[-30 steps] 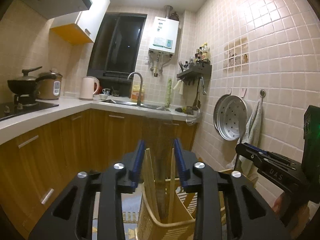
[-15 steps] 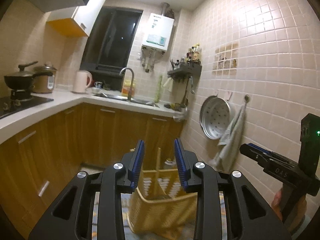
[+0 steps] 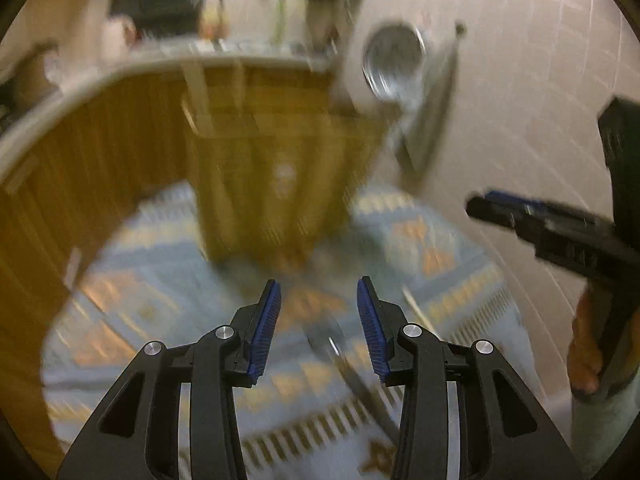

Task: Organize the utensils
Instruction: 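Move both open grippers back over the last utensils on the table, then close the left gripper on the last clear spoon while the right grasps a chopstick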

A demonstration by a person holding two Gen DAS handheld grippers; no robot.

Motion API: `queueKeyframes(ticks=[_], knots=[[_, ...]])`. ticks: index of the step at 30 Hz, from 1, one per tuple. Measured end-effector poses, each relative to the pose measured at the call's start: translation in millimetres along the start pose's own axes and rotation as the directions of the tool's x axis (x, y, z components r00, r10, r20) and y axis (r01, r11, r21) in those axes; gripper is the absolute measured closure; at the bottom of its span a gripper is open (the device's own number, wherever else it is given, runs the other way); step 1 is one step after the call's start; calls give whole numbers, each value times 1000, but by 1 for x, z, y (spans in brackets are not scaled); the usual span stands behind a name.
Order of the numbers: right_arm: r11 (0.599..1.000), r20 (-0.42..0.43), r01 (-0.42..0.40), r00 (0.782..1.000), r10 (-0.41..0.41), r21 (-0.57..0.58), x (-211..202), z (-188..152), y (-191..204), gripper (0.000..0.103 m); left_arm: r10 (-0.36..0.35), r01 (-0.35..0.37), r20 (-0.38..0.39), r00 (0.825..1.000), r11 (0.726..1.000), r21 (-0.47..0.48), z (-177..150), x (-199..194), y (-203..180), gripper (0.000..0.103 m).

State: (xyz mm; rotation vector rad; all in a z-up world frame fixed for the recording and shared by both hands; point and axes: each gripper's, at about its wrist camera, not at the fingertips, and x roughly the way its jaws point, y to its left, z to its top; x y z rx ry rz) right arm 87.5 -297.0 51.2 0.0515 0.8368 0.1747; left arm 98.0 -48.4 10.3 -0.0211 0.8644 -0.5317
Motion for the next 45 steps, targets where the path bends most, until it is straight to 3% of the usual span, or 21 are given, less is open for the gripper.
queueKeyframes(ticks=[4, 7, 9, 14, 20, 24, 27, 32, 35, 38, 40, 45], knots=[[999, -191, -16, 981, 24, 43, 23, -22, -13, 67, 27, -30, -127, 992, 999, -18, -20, 22, -1, 63], [991, -329, -70, 939, 105, 117, 44, -39, -24, 67, 71, -83, -265, 962, 996, -34, -32, 46, -1, 63], [986, -379, -88, 915, 136, 140, 54, -47, -27, 67, 46, -73, -340, 939, 995, -66, -38, 59, 2, 64], [985, -438, -110, 885, 158, 134, 67, -60, -24, 70, 1, -43, -349, 937, 993, -114, -29, 61, 1, 63], [990, -466, -99, 874, 136, 103, 78, -62, -20, 72, 22, -71, -371, 928, 991, -118, -24, 75, -6, 64], [992, -453, -75, 884, 115, 104, 78, -62, -25, 72, 125, -142, -375, 918, 990, -19, -24, 78, -29, 63], [991, -446, -73, 888, 114, 108, 76, -61, -30, 72, 143, -169, -363, 921, 985, -39, -21, 83, -31, 63], [989, -477, -87, 869, 133, 116, 83, -61, -32, 72, 192, -202, -360, 913, 979, 8, -17, 91, -41, 63], [989, -494, -102, 857, 144, 110, 88, -60, -27, 72, 238, -231, -348, 907, 971, 61, -17, 94, -46, 68], [994, -496, -86, 861, 111, 73, 93, -58, -19, 74, 284, -260, -333, 899, 959, 117, -17, 98, -51, 81], [994, -514, -86, 851, 110, 71, 97, -60, -16, 77, 299, -268, -321, 899, 954, 138, -17, 99, -51, 89], [997, -539, -68, 839, 78, 39, 101, -63, -8, 79, 263, -229, -326, 908, 963, 138, -15, 96, -43, 93]])
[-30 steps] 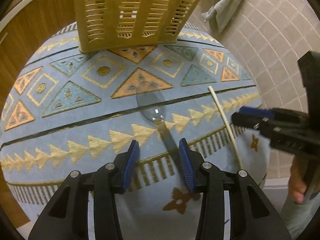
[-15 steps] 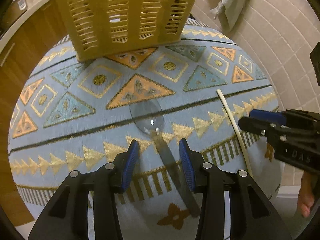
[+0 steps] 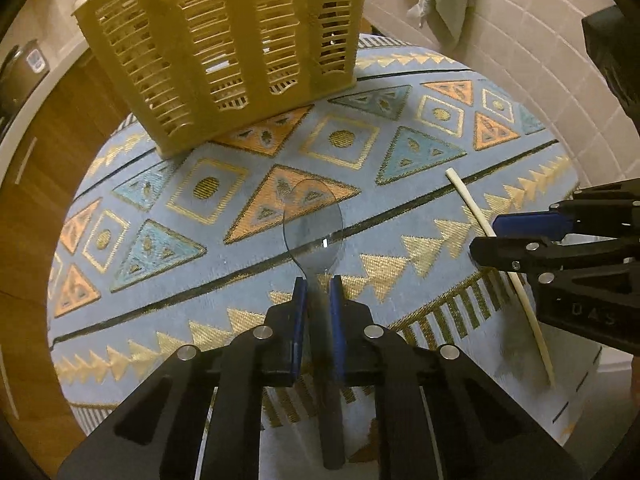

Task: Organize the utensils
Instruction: 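Close the left gripper on the last clear spoon while the right grasps a chopstick, then carry the clear spoon and chopstick into the yellow basket and open both grippers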

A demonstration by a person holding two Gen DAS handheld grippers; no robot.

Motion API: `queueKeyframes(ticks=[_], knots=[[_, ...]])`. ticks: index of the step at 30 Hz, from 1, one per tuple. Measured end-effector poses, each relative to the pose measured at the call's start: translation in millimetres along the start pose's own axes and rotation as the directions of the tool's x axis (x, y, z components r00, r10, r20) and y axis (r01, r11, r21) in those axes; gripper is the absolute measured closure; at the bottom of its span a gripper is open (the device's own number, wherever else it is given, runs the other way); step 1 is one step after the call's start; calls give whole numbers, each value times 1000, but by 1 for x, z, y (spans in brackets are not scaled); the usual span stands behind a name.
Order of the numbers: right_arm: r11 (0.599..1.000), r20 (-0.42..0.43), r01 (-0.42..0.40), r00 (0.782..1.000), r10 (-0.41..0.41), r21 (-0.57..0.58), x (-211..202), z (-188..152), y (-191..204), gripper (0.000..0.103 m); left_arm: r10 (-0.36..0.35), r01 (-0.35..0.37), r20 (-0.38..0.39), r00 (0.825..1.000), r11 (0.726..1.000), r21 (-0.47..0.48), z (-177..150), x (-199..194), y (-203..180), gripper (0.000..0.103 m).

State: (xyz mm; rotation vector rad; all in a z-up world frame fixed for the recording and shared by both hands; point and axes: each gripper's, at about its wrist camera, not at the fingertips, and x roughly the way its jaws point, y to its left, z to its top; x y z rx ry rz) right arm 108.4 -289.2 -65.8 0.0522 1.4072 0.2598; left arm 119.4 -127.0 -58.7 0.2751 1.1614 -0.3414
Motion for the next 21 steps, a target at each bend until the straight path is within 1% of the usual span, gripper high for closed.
queueKeyframes(ticks=[3, 5, 7, 9, 12, 14, 16, 17, 19, 21], knots=[[1000, -23, 22, 999, -22, -7, 1, 0, 4, 81, -21, 21, -2, 1000, 1000, 3, 0, -1, 3, 93], [999, -39, 31, 999, -31, -13, 2, -1, 7, 85, -34, 34, -3, 999, 999, 7, 1, -1, 5, 93], [998, -58, 49, 997, -50, -29, 3, -1, 10, 95, -43, 43, -2, 999, 999, 9, 0, -2, 6, 93], [995, -56, 78, 995, -81, -60, 5, -1, 19, 98, -53, 53, 0, 999, 999, 6, -1, -2, 7, 93], [993, -56, 80, 995, -85, -85, 6, -2, 28, 98, -69, 69, 4, 998, 998, -5, -4, -6, 11, 93], [994, -56, 67, 996, -72, -84, 6, -2, 29, 99, -84, 84, 14, 996, 996, -24, -6, -9, 16, 93], [997, -50, 47, 998, -50, -67, 3, -3, 24, 99, -97, 98, 45, 994, 995, -32, -10, -18, 22, 93], [997, -37, 38, 999, -40, -63, 0, -4, 25, 99, -99, 101, 55, 994, 994, -35, -11, -21, 24, 93], [998, -14, 25, 1000, -26, -61, -9, -3, 20, 99, -123, 127, 95, 988, 991, -45, -14, -32, 30, 93], [998, 27, -15, 999, 17, -62, -23, -3, 19, 99, -149, 157, 138, 979, 986, -52, -16, -43, 34, 93]])
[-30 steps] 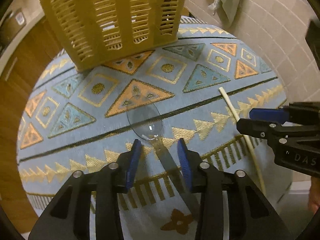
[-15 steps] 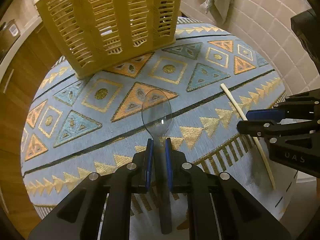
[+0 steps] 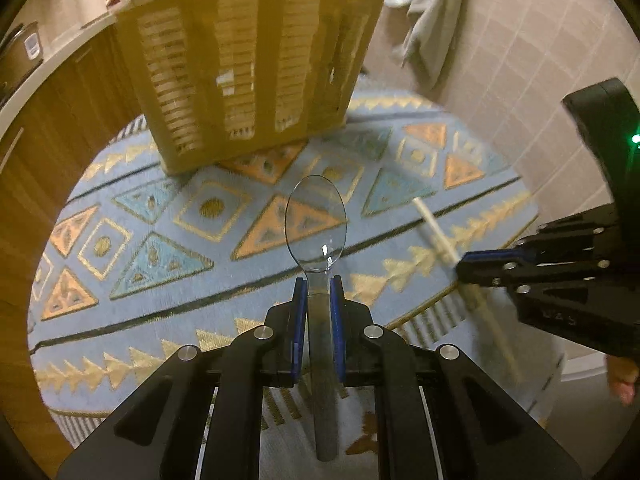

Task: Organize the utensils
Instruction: 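Carry the clear spoon and chopstick into the yellow basket and open both grippers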

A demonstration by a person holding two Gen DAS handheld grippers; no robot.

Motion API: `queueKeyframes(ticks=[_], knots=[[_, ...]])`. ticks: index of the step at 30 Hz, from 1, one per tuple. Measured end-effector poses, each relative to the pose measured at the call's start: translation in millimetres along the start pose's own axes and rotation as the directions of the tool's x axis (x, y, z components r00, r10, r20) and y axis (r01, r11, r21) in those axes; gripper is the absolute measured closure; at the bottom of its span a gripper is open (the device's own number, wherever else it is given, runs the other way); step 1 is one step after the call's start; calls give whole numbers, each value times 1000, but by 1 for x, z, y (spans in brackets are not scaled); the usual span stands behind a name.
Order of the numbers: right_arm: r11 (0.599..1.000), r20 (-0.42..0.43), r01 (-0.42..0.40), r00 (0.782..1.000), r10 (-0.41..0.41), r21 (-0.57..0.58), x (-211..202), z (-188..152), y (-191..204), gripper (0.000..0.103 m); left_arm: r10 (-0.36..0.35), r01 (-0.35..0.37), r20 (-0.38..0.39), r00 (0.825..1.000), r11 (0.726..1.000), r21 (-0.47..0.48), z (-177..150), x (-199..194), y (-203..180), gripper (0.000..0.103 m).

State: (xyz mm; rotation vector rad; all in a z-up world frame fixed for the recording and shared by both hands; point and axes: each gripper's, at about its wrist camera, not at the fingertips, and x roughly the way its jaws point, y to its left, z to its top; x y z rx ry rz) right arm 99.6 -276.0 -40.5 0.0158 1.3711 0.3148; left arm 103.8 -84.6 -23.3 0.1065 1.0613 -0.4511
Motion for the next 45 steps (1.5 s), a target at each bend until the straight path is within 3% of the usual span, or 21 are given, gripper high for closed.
queueKeyframes(ticks=[3, 8, 11, 15, 17, 20, 23, 28, 29, 32, 36, 39, 45], knots=[[998, 89, -55, 994, 56, -23, -24, -1, 4, 99, -26, 28, 58, 998, 999, -32, 1, -17, 4, 93], [990, 239, -125, 961, 136, -59, -64, -2, 8, 99, -63, 77, 198, 978, 995, -64, 4, -57, 8, 93], [979, 343, -177, 918, 201, -101, -95, 2, 11, 99, -80, 95, 254, 964, 994, -46, 12, -82, 6, 93], [969, 493, -193, 835, 244, -152, -138, 3, 9, 99, -72, 85, 359, 931, 996, -23, 30, -113, 5, 93], [970, 565, -165, 790, 237, -176, -158, 7, 14, 99, -67, 79, 429, 901, 997, -11, 41, -135, 6, 93], [976, 639, -114, 741, 208, -185, -179, 13, 22, 99, -59, 70, 500, 864, 998, -3, 55, -155, 5, 93], [979, 712, -72, 676, 190, -193, -198, 22, 25, 99, -55, 61, 591, 804, 998, 9, 70, -176, 1, 93], [986, 793, -40, 590, 153, -160, -213, 45, 26, 99, -17, 22, 702, 712, 1000, 2, 94, -191, -2, 93], [987, 803, -45, 577, 151, -153, -214, 51, 23, 99, -15, 28, 723, 691, 1000, -6, 100, -193, 1, 93], [991, 838, -61, 529, 131, -116, -217, 70, 17, 99, -14, 57, 753, 658, 998, -32, 115, -191, 9, 93], [992, 870, -91, 478, 118, -85, -218, 95, 7, 99, -55, 151, 808, 587, 988, -43, 128, -186, 31, 93], [994, 891, -95, 445, 94, -57, -214, 115, 0, 99, -56, 188, 827, 560, 980, -61, 140, -171, 39, 93], [996, 919, -93, 391, 47, -12, -194, 138, -4, 99, -14, 174, 838, 545, 980, -96, 151, -139, 39, 93]])
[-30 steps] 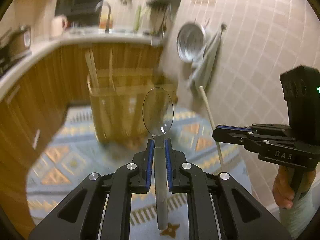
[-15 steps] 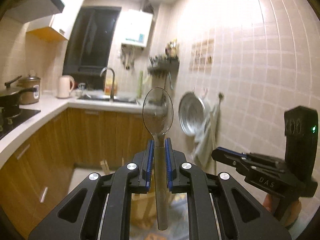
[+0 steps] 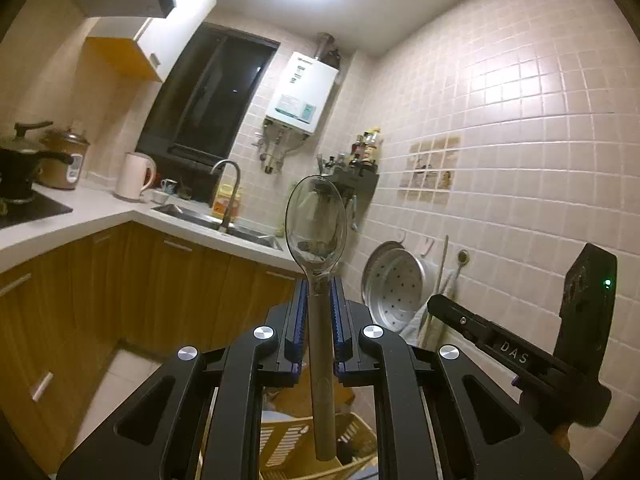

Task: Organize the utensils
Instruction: 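Carry the clear spoon and chopstick into the yellow basket and open both grippers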

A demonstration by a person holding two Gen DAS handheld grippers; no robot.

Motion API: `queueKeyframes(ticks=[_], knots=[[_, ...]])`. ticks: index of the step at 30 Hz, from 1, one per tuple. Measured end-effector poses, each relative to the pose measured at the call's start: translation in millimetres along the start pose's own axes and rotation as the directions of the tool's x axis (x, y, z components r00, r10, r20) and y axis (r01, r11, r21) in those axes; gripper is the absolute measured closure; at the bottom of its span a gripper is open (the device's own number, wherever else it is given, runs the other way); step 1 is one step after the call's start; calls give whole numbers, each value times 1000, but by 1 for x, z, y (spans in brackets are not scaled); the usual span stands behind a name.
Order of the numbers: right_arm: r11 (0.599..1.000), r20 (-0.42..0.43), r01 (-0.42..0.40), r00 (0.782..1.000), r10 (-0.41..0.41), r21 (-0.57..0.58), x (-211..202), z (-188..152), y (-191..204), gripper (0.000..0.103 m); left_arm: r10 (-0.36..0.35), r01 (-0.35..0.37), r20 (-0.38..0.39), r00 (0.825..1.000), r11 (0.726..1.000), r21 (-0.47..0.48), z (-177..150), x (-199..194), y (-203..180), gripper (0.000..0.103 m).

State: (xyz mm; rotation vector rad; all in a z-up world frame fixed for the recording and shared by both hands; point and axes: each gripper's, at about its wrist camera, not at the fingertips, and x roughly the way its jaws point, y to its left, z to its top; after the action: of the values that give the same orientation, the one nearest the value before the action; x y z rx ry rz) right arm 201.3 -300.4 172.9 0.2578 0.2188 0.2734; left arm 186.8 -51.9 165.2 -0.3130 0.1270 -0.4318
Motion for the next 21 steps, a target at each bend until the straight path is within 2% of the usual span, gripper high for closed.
queueKeyframes(ticks=[10, 14, 21], knots=[[997, -22, 41, 999, -40, 61, 42, -32, -23, 99, 70, -70, -14, 997, 998, -6, -42, 33, 15, 93], [998, -11, 59, 998, -59, 25, 47, -42, -23, 99, 108, -107, -20, 994, 994, 17, -59, 42, 15, 93], [997, -15, 65, 998, -66, -28, 52, -61, -16, 99, 133, -131, -39, 990, 990, 57, -76, 45, 14, 93]])
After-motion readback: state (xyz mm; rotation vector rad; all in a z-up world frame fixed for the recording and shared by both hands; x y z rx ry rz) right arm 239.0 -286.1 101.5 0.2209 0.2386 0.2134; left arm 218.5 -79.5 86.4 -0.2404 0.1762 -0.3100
